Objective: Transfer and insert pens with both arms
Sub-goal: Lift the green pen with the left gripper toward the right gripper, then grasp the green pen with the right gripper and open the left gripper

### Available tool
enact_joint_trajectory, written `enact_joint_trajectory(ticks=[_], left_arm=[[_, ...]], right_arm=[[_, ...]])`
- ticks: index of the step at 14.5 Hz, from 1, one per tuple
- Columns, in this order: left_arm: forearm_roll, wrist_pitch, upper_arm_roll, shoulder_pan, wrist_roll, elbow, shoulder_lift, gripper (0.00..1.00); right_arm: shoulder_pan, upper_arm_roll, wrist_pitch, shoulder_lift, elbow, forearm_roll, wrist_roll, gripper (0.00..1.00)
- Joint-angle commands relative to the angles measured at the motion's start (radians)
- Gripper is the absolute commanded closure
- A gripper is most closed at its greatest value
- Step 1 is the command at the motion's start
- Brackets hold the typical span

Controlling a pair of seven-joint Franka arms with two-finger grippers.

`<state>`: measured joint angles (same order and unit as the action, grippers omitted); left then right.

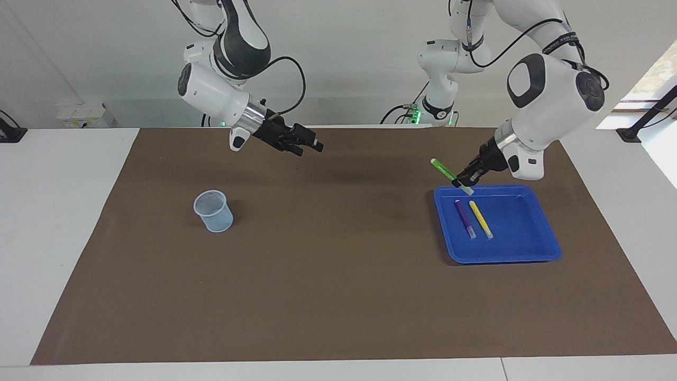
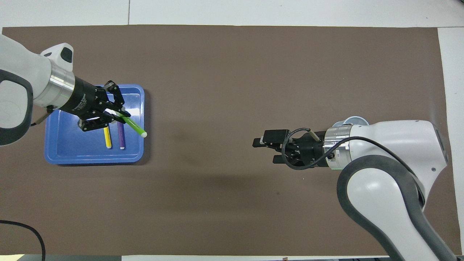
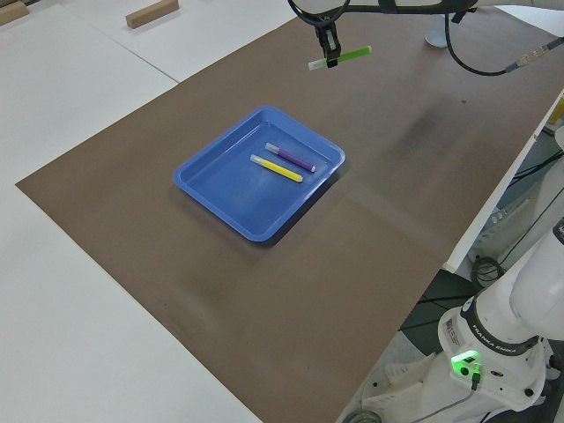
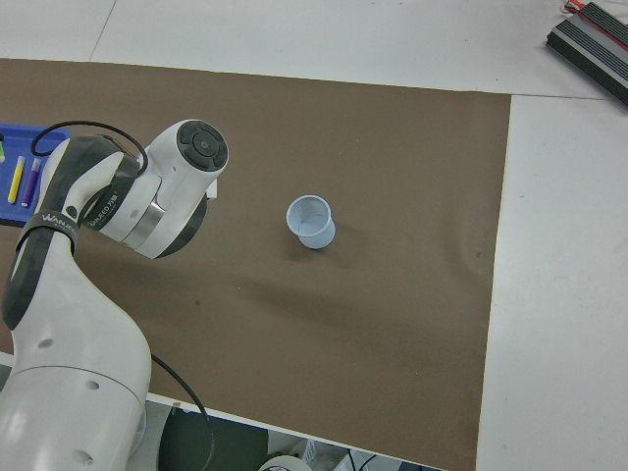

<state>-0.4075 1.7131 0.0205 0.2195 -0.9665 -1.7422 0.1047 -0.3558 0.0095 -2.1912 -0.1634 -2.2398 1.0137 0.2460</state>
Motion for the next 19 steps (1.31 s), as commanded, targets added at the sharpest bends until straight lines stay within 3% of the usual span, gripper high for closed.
enact_joint_trajectory(ticks=[1, 3, 6, 7, 10, 12, 16, 19], left_arm=[[-0.086, 0.046, 0.01, 0.072, -0.15, -0.098, -0.054, 1.0], [-0.129, 0.14, 0.01, 0.136, -0.265, -0.152, -0.074, 1.0], [-0.244, 0.198, 0.01, 0.165, -0.293, -0.239, -0.115, 1.0], [-0.257, 0.197, 0.009, 0.169, -0.308, -0.252, -0.123, 1.0], [-0.322, 0.197, 0.009, 0.167, -0.327, -0.281, -0.141, 1.0], [-0.376, 0.204, 0.009, 0.169, -0.333, -0.322, -0.172, 1.0], [-0.407, 0.281, 0.006, 0.182, -0.365, -0.414, -0.244, 1.0], [-0.41, 0.287, 0.004, 0.189, -0.371, -0.418, -0.246, 1.0]], right_arm=[[-0.106, 0.003, -0.144, 0.001, 0.012, 0.042, 0.064, 0.0], [-0.19, 0.003, -0.253, 0.022, 0.037, 0.042, 0.137, 0.0], [-0.278, 0.003, -0.352, 0.041, 0.054, 0.042, 0.17, 0.05], [-0.282, 0.003, -0.352, 0.041, 0.054, 0.04, 0.168, 0.05], [-0.296, 0.003, -0.351, 0.039, 0.052, 0.025, 0.162, 0.22], [-0.298, 0.003, -0.357, 0.041, 0.054, 0.025, 0.164, 0.28], [-0.301, 0.003, -0.363, 0.054, 0.072, 0.023, 0.159, 0.3], [-0.302, 0.003, -0.41, 0.062, 0.078, 0.023, 0.164, 0.35]])
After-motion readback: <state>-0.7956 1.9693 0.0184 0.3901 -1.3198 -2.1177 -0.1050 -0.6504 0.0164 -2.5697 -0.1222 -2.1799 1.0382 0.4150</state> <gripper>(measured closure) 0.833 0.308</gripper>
